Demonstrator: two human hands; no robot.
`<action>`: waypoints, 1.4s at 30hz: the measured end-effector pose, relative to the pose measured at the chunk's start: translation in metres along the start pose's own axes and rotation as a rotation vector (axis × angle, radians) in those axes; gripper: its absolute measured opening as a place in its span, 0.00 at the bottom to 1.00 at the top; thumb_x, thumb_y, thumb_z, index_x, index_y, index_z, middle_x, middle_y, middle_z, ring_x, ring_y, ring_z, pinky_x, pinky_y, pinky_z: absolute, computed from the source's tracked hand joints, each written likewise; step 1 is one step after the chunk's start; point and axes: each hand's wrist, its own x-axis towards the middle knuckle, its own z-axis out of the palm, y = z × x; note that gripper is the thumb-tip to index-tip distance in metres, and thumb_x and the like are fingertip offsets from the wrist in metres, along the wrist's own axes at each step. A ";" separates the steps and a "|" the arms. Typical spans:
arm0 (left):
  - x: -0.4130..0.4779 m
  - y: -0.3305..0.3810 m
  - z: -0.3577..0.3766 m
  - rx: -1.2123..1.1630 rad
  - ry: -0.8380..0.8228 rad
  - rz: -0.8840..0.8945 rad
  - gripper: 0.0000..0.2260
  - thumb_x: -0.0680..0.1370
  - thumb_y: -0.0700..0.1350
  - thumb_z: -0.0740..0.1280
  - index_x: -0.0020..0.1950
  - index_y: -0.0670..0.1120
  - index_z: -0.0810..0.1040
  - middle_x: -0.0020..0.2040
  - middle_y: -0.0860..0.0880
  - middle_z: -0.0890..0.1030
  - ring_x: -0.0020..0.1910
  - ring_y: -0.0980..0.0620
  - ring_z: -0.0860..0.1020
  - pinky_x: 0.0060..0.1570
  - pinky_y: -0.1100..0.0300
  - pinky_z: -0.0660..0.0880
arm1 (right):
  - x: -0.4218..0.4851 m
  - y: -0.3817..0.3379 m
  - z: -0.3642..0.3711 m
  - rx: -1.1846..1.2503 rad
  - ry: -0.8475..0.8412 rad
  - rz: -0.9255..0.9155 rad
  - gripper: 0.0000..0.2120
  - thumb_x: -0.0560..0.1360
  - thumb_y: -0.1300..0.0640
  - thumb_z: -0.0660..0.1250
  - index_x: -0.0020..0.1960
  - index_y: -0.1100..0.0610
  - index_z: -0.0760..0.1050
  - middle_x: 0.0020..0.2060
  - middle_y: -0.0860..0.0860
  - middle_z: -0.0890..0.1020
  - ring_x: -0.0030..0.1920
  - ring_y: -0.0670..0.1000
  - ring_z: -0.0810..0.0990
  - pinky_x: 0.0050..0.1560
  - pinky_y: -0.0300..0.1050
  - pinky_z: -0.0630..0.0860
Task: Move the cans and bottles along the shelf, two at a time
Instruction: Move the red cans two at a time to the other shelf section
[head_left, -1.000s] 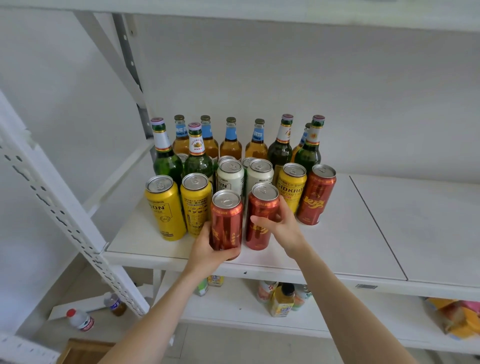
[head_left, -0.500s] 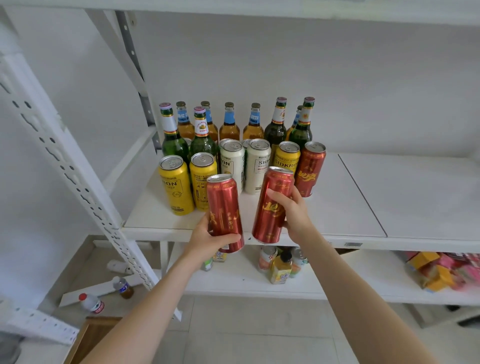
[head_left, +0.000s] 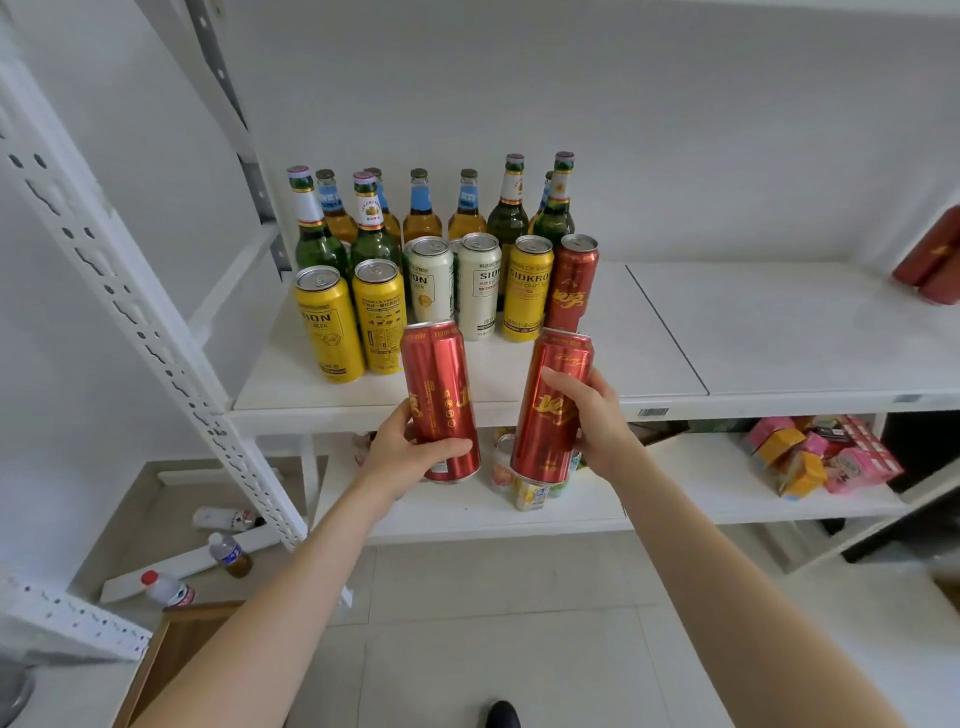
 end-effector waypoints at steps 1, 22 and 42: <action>-0.003 0.001 0.003 0.003 -0.009 -0.001 0.25 0.64 0.46 0.81 0.54 0.63 0.75 0.49 0.58 0.84 0.46 0.62 0.82 0.38 0.69 0.75 | -0.004 0.000 -0.006 0.003 0.004 0.001 0.21 0.68 0.51 0.77 0.59 0.50 0.76 0.47 0.49 0.85 0.46 0.50 0.85 0.38 0.46 0.79; -0.047 0.032 0.179 0.080 -0.050 0.055 0.28 0.62 0.49 0.82 0.58 0.60 0.74 0.52 0.59 0.82 0.51 0.61 0.80 0.37 0.71 0.74 | -0.055 -0.043 -0.183 -0.025 0.044 -0.046 0.19 0.70 0.51 0.75 0.59 0.49 0.76 0.50 0.53 0.84 0.51 0.55 0.83 0.44 0.52 0.79; 0.011 0.070 0.364 0.116 -0.168 0.047 0.33 0.55 0.57 0.81 0.57 0.61 0.75 0.53 0.56 0.83 0.53 0.56 0.81 0.50 0.58 0.78 | -0.016 -0.077 -0.361 -0.049 0.118 -0.050 0.23 0.70 0.50 0.76 0.62 0.50 0.74 0.53 0.53 0.83 0.52 0.55 0.82 0.45 0.52 0.78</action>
